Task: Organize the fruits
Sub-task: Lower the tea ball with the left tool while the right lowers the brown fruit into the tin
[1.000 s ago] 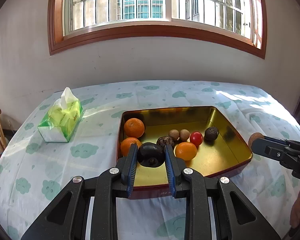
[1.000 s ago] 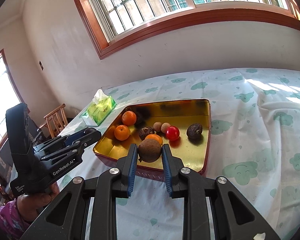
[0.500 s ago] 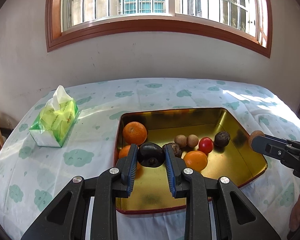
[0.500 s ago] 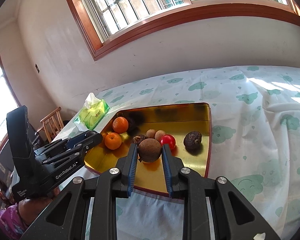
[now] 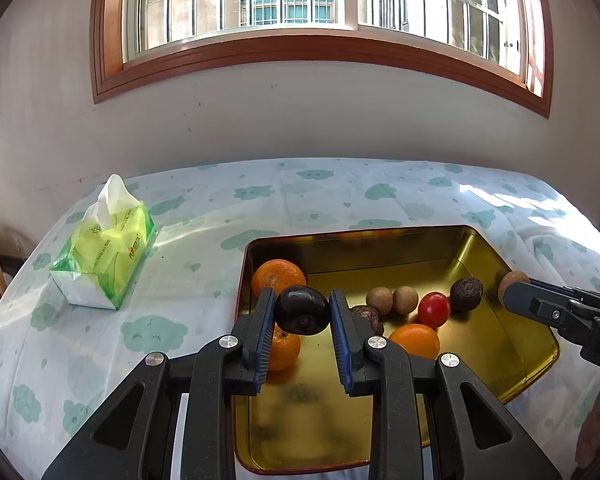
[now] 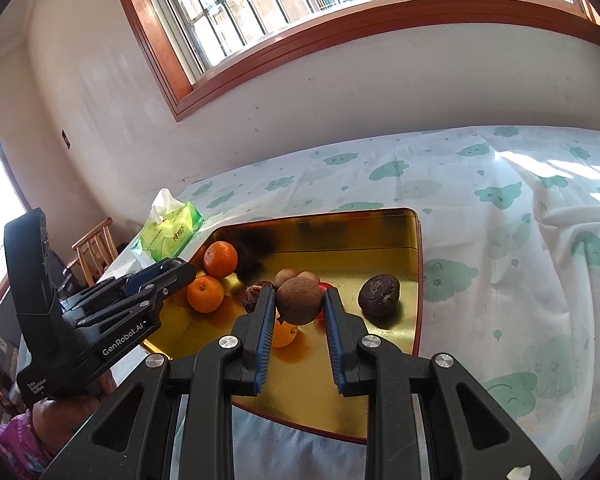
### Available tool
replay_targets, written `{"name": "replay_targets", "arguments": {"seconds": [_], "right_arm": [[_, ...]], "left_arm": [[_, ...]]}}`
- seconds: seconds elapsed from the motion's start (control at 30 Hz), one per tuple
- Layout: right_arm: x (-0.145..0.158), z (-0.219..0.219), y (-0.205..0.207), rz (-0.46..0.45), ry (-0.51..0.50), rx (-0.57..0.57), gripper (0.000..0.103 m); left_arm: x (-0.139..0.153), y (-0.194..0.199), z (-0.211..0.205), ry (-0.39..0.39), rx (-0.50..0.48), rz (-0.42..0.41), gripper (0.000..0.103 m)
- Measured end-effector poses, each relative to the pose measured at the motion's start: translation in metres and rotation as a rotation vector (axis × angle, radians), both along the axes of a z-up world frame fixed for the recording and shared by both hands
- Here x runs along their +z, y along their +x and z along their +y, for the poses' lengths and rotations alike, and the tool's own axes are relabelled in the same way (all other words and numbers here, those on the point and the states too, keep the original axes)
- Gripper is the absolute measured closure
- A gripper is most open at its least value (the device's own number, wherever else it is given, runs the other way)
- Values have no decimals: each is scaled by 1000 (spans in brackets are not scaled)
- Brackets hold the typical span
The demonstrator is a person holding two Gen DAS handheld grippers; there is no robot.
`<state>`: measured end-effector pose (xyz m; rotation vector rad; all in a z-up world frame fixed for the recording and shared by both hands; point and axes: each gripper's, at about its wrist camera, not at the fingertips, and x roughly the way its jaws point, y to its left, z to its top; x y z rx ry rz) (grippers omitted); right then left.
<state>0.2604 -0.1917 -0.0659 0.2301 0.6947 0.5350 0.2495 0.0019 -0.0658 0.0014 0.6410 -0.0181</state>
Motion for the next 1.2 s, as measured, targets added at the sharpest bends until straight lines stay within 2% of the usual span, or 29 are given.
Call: {"name": "replay_targets", "arguments": {"seconds": [1.2], "right_arm": [[-12,7,25,15,-1,21,79]], "left_arm": [[-9,28,5,3,-9,20,75]]}}
